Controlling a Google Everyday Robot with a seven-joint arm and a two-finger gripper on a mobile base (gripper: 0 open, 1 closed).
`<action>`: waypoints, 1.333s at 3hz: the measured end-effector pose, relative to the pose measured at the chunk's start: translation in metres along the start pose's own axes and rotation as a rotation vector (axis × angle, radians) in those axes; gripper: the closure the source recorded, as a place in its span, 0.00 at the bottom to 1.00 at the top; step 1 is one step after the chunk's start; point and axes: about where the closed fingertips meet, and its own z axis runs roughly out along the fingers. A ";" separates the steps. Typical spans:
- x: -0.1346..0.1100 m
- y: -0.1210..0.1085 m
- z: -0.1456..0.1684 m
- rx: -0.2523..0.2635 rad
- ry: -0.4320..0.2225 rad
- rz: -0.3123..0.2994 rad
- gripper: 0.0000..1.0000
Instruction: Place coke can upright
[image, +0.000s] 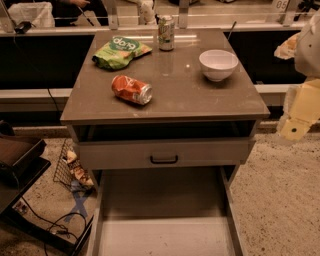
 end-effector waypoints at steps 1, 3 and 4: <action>0.000 0.000 0.000 0.000 0.000 0.000 0.00; -0.094 -0.063 -0.004 0.017 0.017 0.015 0.00; -0.136 -0.095 0.002 0.055 0.044 0.079 0.00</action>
Offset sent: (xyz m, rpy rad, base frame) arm 0.0798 0.0694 0.0322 0.0566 -0.0042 0.0368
